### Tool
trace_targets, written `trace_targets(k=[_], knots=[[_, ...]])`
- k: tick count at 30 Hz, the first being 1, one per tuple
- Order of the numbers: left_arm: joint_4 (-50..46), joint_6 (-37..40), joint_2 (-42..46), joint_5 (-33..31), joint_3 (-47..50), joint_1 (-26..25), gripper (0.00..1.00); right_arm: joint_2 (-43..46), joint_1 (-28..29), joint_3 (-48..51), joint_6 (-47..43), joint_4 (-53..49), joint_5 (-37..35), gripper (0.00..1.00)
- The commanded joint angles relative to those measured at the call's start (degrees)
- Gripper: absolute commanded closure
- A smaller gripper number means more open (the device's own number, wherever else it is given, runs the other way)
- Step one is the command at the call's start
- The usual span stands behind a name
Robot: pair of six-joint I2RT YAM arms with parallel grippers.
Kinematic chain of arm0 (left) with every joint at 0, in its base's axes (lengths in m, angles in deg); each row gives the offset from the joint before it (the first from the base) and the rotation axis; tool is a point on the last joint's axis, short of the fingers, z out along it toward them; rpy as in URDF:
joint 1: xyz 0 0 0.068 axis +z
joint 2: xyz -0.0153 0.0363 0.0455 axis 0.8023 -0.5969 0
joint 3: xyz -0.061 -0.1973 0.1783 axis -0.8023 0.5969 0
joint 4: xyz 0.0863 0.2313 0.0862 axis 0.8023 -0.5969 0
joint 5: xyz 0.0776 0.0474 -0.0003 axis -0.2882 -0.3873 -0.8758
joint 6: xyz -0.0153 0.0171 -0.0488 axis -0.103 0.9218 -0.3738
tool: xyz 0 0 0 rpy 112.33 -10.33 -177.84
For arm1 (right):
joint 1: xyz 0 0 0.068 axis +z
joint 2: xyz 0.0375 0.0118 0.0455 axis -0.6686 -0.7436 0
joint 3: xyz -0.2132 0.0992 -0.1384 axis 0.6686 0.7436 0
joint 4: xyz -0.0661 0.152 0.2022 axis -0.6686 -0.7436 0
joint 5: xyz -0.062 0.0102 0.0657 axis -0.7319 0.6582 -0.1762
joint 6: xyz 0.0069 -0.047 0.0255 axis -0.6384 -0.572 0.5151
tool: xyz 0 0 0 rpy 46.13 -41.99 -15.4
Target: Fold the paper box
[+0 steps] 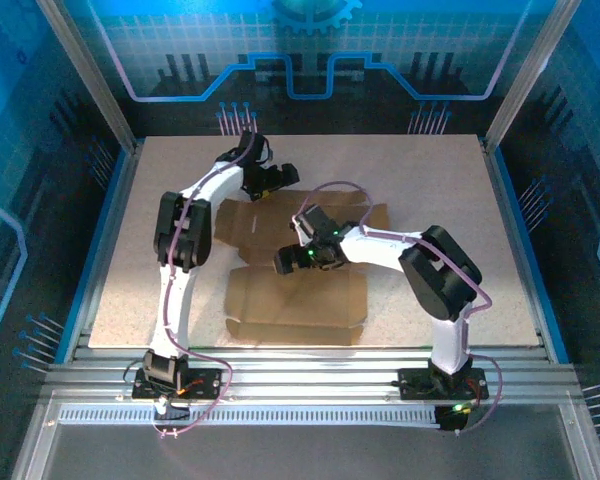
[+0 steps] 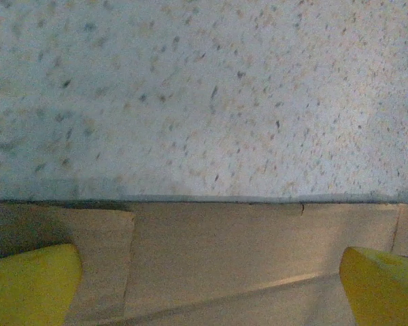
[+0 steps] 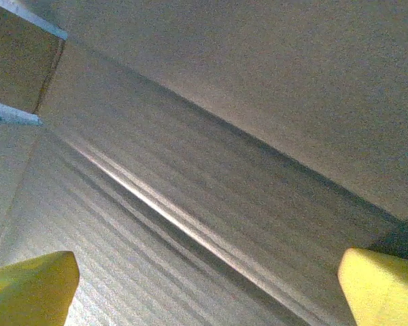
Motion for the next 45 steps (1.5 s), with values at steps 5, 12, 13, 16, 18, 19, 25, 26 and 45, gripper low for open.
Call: trace_targets(k=[5,12,13,16,18,19,25,26,45], knots=[[-1.5,0.2,11.0,2.9,4.8,5.1,0.01,7.5,1.9,5.8,-3.1,-6.2,-1.0,0.0],[-4.6,4.1,21.5,3.8,13.1,8.8,0.01,13.9,3.7,9.5,-2.9,-5.8,0.7,0.0],[-5.7,4.3,22.3,3.8,14.1,9.5,0.01,14.6,4.0,10.1,-3.0,-5.7,1.1,0.0],[-8.5,5.4,24.2,4.7,17.5,11.8,0.01,16.8,5.1,11.6,-3.5,-5.9,1.9,0.0],[-9.6,7.6,24.7,7.9,19.8,13.4,0.02,17.8,5.9,12.2,-4.1,-6.7,2.1,0.0],[-10.5,9.3,24.5,10.0,20.2,14.0,0.02,18.2,6.1,12.5,-4.3,-7.0,2.1,0.0],[-23.0,17.5,19.8,9.6,15.5,15.7,0.1,19.3,6.8,14.5,-5.2,-7.3,4.7,0.01],[-25.2,18.2,18.6,8.7,14.0,15.8,0.12,19.3,6.8,14.8,-5.2,-7.3,5.0,0.01],[-41.2,28.8,-0.7,8.5,-4.6,16.1,0.34,18.1,7.3,16.6,-5.7,-6.8,6.0,0.01]])
